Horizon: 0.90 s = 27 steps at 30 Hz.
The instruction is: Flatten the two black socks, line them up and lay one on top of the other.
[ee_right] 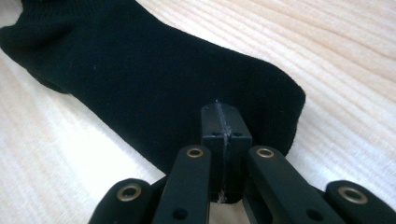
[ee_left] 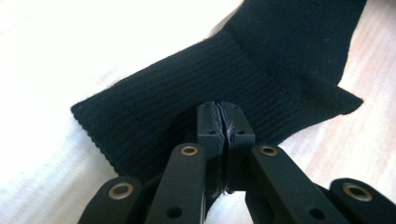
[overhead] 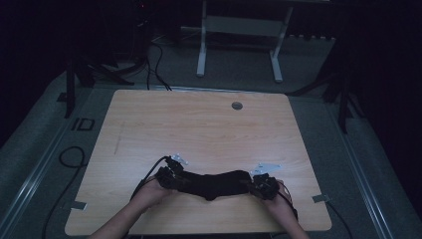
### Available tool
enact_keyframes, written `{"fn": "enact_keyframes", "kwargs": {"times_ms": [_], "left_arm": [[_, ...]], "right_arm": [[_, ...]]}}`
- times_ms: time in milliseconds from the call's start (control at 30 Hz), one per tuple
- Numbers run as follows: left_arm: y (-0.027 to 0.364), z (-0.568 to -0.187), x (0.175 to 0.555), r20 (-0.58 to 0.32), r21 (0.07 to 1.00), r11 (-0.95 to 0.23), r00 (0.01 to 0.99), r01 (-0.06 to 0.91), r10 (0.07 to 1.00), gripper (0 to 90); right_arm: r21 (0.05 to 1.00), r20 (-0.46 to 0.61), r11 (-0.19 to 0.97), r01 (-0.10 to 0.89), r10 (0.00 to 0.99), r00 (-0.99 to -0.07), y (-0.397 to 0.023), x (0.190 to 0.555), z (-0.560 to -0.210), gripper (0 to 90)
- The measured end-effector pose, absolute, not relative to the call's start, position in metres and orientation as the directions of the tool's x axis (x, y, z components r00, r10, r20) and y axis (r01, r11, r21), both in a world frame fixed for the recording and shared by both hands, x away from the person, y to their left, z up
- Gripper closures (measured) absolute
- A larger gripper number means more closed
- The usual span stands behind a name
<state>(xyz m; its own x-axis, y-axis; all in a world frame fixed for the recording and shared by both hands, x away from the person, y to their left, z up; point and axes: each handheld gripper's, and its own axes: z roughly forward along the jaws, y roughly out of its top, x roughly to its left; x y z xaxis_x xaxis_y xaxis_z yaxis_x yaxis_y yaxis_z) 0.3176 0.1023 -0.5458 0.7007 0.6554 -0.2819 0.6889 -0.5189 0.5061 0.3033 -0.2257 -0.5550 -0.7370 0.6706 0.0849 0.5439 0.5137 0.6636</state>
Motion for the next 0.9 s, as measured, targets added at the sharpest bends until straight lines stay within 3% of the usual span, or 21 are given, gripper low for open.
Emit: {"fn": "enact_keyframes", "kwargs": {"times_ms": [533, 767, 900], "left_arm": [[0.105, -0.541, 0.333, -0.284, 0.518, -0.498, 0.689, 0.695, 0.667, 85.3], [0.105, -0.514, 0.322, -0.284, 0.631, -0.439, 0.717, 0.64, 0.637, 42.8], [0.106, -0.505, 0.321, -0.232, 0.689, -0.401, 0.708, 0.604, 0.668, 29.9]], "right_arm": [[0.659, 0.092, 0.51, 0.553, 0.676, -0.731, -0.222, 0.319, -0.552, 88.7], [0.75, 0.072, 0.471, 0.465, 0.641, -0.764, -0.218, 0.315, -0.527, 47.2], [0.785, 0.057, 0.434, 0.442, 0.66, -0.749, -0.215, 0.32, -0.514, 33.4]]}}
